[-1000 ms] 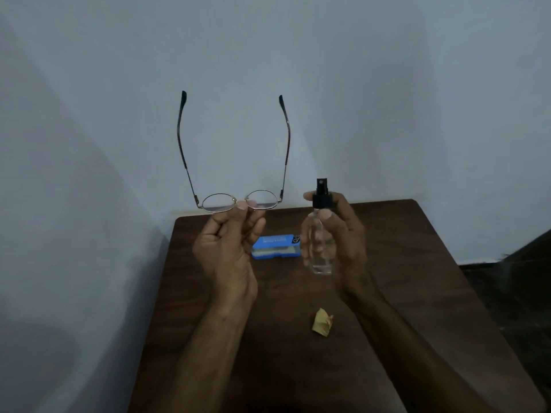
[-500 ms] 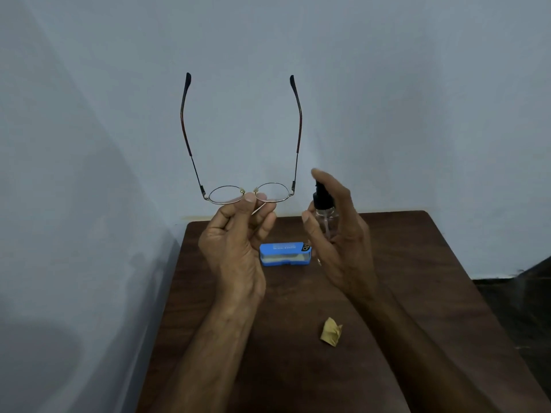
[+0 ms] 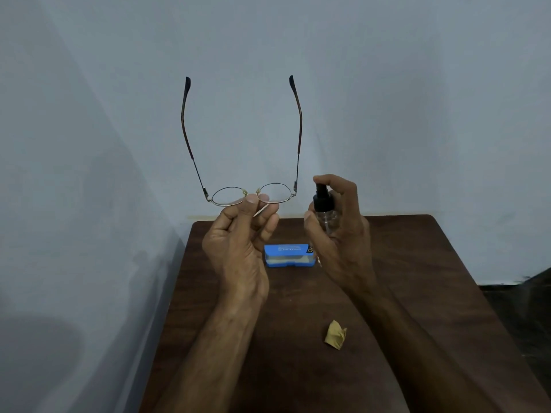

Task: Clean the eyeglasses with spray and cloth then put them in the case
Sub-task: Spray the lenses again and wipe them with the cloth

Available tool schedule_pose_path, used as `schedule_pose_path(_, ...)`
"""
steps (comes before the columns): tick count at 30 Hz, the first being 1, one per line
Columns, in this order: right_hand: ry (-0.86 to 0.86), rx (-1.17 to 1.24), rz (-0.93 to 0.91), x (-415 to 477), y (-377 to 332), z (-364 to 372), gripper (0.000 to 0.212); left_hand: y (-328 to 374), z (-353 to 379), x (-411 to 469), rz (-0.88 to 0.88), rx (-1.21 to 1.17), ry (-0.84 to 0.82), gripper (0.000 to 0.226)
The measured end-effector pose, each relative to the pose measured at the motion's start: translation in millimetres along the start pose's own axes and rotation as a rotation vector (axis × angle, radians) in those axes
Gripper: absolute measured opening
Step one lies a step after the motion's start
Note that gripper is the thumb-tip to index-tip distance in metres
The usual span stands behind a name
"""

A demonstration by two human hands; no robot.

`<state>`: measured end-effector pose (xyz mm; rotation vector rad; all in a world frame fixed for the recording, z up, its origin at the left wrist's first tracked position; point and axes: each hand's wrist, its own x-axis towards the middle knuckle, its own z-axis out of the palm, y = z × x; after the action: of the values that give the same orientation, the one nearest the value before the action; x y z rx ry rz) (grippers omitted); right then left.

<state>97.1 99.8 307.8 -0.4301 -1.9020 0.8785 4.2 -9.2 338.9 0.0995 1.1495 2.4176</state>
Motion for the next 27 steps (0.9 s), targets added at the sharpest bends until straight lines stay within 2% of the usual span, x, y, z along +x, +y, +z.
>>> schedule_pose_path(14,-0.032,0.083,0.001,30.4,-25.4,-0.5,0.049,8.2,-2.7,-0.3,0.021,-0.016,-0.005,0.009)
schedule_pose_path(22,0.015,0.086,0.009,42.4,-38.6,-2.6,0.047,9.5,-5.7,-3.9,0.044,0.014,-0.009,0.008)
schedule_pose_path(27,-0.022,0.209,0.062,63.8,-47.4,-13.0,0.051,7.3,-8.1,-8.2,0.032,0.022,-0.020,0.007)
